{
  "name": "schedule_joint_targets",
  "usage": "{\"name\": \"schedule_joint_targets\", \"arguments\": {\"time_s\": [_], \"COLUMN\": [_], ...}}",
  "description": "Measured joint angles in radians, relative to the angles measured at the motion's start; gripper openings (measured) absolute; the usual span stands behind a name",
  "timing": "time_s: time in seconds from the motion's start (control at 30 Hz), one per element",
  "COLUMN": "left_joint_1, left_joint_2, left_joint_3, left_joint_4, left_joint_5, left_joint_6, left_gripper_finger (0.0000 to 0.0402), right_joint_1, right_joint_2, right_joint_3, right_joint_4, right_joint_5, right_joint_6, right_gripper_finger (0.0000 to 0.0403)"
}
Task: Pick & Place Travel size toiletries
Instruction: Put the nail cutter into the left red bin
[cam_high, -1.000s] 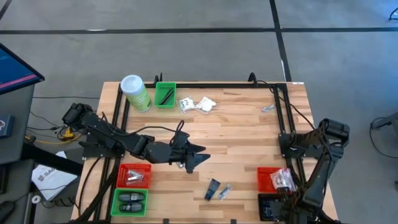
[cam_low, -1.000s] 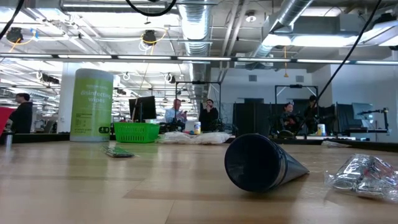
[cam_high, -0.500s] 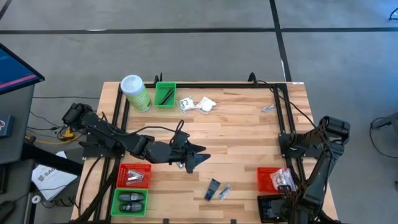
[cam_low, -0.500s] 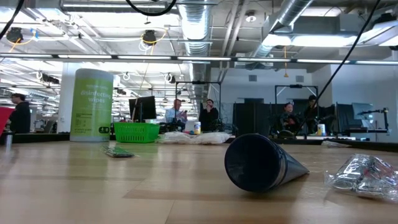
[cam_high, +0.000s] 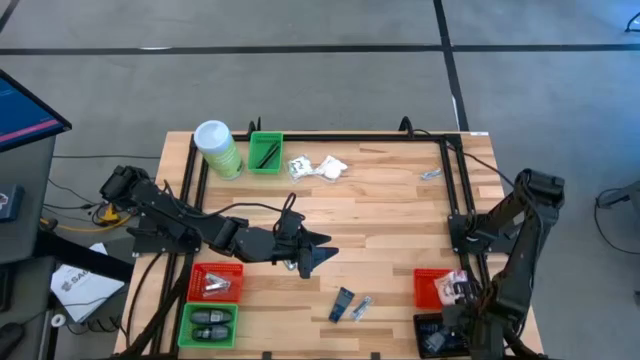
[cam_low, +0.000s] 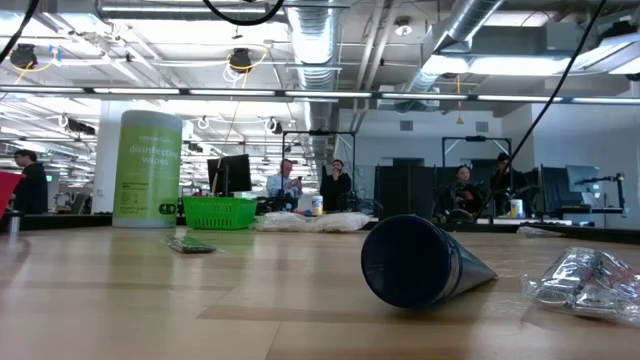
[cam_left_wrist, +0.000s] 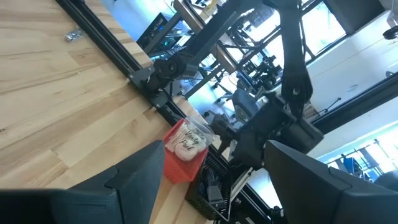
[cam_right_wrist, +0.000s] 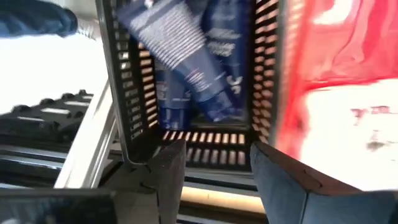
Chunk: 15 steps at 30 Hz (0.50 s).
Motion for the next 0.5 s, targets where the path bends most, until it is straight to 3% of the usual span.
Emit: {"name": "schedule_joint_targets", "arguments": {"time_s": [0.5], "left_joint_1": [0.002], "left_joint_2": [0.0], "left_joint_3": [0.0], "left_joint_4": [0.0], "left_joint_5": [0.0], "left_joint_6": [0.008], "left_gripper_finger": [0.0273], "right_joint_1": [-0.264], "right_joint_2": [-0.375], "right_joint_3": [0.0], "right_joint_4": [-0.126], "right_joint_5": [0.058], "right_joint_6": [-0.147], "right_gripper_finger": [0.0158]}}
